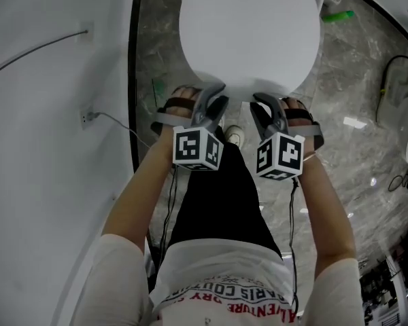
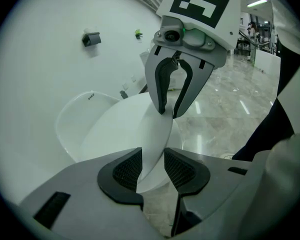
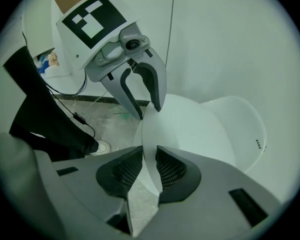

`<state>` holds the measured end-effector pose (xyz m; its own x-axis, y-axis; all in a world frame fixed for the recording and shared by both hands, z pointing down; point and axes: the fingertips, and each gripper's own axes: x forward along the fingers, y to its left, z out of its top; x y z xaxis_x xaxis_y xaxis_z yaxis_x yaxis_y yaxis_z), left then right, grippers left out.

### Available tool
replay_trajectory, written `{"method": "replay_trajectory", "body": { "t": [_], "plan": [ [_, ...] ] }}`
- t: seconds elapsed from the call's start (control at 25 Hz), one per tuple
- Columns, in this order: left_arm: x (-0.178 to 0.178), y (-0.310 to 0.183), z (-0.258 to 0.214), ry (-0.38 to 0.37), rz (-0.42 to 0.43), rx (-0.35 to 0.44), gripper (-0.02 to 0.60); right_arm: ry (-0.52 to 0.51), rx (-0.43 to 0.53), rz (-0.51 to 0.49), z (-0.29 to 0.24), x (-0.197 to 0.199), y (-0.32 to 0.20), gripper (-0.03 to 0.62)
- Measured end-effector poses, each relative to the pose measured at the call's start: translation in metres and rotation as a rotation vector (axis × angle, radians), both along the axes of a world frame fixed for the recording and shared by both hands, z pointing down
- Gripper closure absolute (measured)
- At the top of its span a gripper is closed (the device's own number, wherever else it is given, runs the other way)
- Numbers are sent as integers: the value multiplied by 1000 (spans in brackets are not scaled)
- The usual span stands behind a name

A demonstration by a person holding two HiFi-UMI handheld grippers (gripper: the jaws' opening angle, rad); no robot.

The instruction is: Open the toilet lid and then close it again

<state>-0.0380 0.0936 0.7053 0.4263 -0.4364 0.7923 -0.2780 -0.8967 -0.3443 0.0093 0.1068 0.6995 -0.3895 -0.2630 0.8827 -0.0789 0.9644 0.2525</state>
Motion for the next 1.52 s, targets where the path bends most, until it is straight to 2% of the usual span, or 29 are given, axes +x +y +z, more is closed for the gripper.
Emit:
{"method": "replay_trajectory", "body": {
  "t": [0.32,0.48,0.64,0.8,1.0,1.2,1.28,1.36,1.44,1.52],
  "plan": [
    [0,10,47,7,-23,-130,436,-6,-97,45,47,-2,8,534],
    [0,10,62,-4,-33,-165,436,-4,-136,58,62,-2,8,534],
    [-1,9,77,19,-80,-200,436,5,-154,75,77,-3,7,534],
    [1,7,91,25,-118,-213,437,-6,-181,138,93,-2,4,537],
    [0,7,96,92,-150,-188,437,-36,-202,233,101,-2,-1,553],
    [-1,8,95,103,-155,-178,437,-48,-196,249,98,-3,-1,554],
    [-1,4,81,145,-192,-142,446,-42,-207,249,90,0,3,554],
    [-2,-2,55,208,-241,-62,571,-46,-227,250,75,4,8,554],
    [-5,-3,27,253,-264,-12,572,-88,-221,269,49,7,11,554],
    [-6,-3,-3,294,-284,5,572,-143,-185,297,15,9,9,554]
  ]
}}
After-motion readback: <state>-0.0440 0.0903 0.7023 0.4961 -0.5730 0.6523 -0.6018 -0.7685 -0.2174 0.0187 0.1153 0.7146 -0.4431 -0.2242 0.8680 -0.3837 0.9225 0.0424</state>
